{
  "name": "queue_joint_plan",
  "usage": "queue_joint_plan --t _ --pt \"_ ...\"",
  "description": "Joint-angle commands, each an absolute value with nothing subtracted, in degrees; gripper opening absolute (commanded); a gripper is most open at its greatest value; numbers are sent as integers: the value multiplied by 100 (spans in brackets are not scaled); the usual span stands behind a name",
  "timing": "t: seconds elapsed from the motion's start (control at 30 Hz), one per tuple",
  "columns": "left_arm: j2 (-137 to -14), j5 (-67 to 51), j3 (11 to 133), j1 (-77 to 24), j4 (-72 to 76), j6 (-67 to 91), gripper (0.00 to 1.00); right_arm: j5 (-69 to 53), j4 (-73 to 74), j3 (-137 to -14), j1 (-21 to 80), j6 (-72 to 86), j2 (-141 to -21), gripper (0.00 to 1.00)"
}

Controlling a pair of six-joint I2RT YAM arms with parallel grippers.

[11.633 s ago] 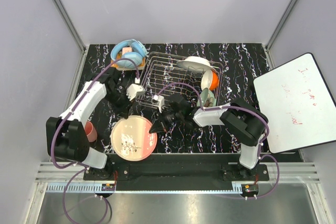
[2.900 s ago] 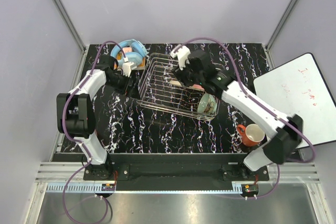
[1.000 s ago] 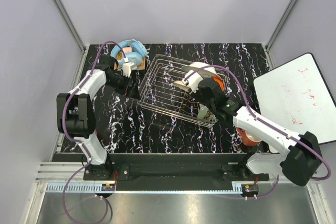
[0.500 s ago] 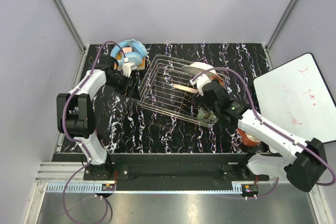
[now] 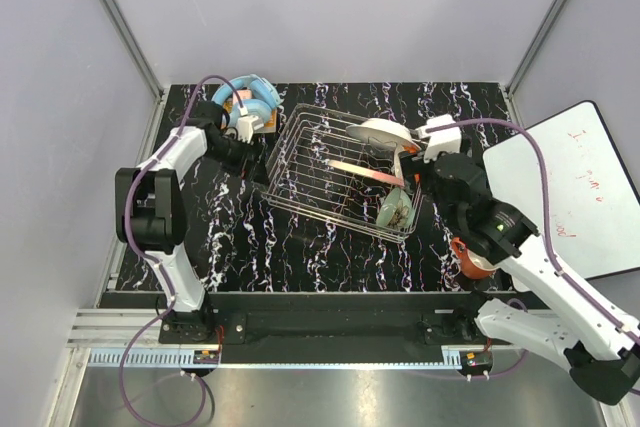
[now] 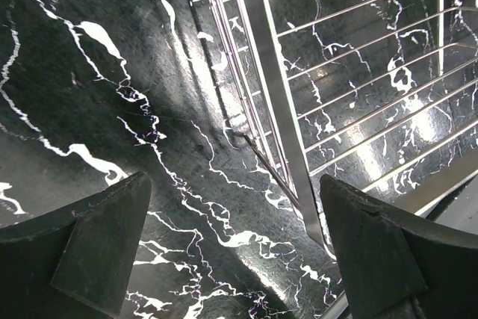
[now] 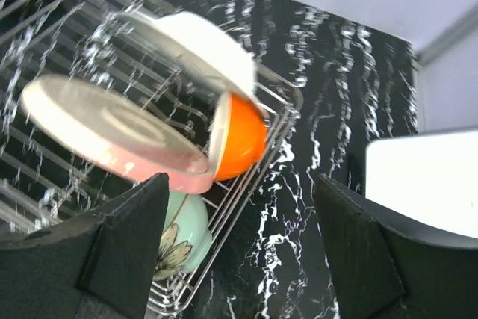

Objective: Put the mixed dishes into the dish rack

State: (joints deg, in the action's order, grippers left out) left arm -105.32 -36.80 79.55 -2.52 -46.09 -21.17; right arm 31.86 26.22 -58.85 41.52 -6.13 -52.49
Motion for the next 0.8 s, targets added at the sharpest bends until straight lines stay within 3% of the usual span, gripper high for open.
queue_joint_plan --t 0.0,0.17,0.47,0.77 --pt "-10617 -3577 7990 -281 -4456 -2144 99 4934 2879 -5932 3982 867 -5369 84" --pt "-10512 -3428 7629 -281 -4438 -2259 99 4589 3700 -6196 2946 2565 -5932 83" --pt "-10099 -3349 7023 -281 -4430 -2364 99 2780 3498 -6433 1443 2760 -7013 86" --pt "-9678 -3279 6390 -281 -4438 -2364 99 1873 3296 -6820 1020 2663 -7954 90"
